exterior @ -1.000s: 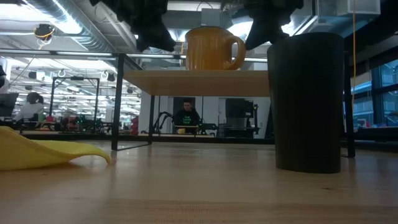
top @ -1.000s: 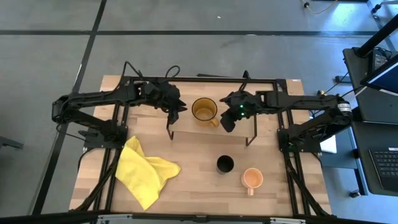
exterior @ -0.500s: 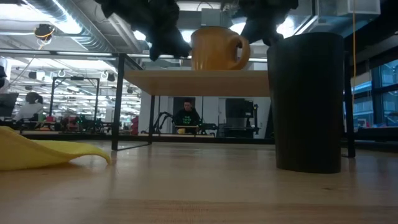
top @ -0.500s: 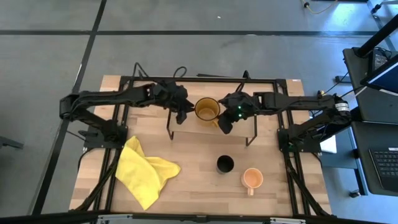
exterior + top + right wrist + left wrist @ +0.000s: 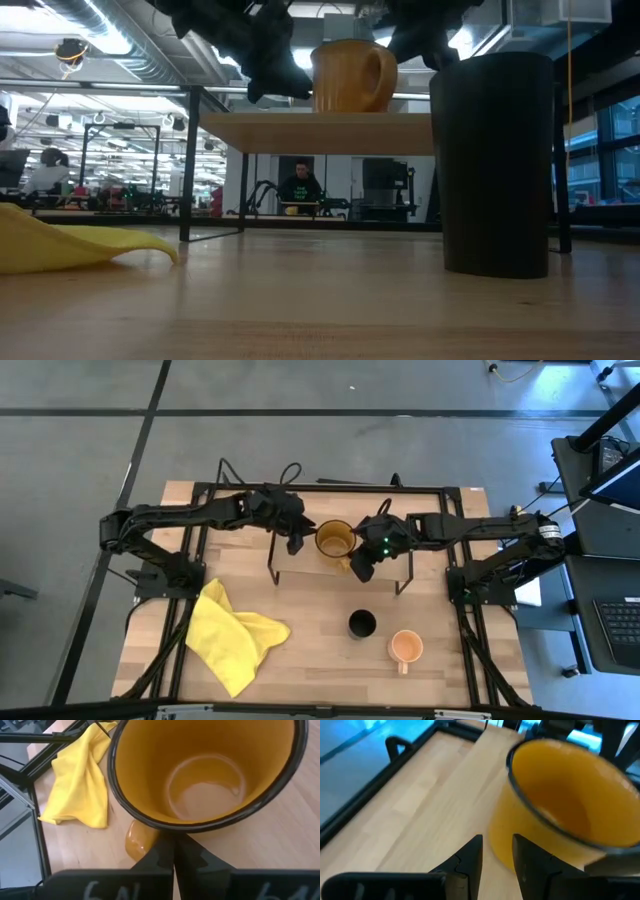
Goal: Stack small to large cups/mugs on shelf
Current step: Put the yellow mug on the shelf
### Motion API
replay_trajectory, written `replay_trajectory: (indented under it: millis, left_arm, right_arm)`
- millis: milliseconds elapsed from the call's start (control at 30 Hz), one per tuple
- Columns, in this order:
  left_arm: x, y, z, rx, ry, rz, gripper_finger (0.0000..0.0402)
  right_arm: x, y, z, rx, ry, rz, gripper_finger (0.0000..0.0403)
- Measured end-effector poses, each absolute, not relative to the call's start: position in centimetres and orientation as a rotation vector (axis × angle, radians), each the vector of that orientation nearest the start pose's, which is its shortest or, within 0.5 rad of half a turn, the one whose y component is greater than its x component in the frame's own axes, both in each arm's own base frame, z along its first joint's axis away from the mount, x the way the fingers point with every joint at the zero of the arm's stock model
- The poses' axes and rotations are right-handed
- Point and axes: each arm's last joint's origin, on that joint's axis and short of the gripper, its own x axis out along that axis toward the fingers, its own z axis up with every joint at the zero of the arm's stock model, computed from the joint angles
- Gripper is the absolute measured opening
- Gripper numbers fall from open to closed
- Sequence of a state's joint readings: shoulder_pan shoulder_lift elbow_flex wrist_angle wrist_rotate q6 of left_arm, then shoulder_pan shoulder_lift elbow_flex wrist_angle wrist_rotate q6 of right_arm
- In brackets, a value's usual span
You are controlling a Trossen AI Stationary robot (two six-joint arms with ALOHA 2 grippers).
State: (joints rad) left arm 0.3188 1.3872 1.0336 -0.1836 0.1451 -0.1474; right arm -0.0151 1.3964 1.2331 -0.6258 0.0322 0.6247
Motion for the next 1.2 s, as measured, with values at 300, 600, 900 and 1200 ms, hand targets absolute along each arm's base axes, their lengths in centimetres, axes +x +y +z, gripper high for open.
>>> replay_trajectory:
  millis: [300, 600, 900, 1200]
  left_arm:
    - [30.3, 10.2, 27.9, -0.279, 0.457, 0.183, 0.0099]
    - [31.6, 10.7, 26.7, -0.301, 0.437, 0.153, 0.0099]
    - [31.5, 11.3, 26.7, -0.294, 0.427, 0.136, 0.0099]
    - [31.6, 11.6, 27.1, -0.272, 0.383, 0.146, 0.0099]
  right_arm:
    - [29.7, -0.5, 31.7, 0.609, 0.708, -0.275, 0.0003]
    - [29.6, -0.2, 31.7, 0.643, 0.719, -0.26, 0.0004]
    - [29.8, -0.1, 31.9, 0.642, 0.693, -0.253, 0.0004]
    - [30.5, 0.0, 31.4, 0.645, 0.692, -0.243, 0.0004]
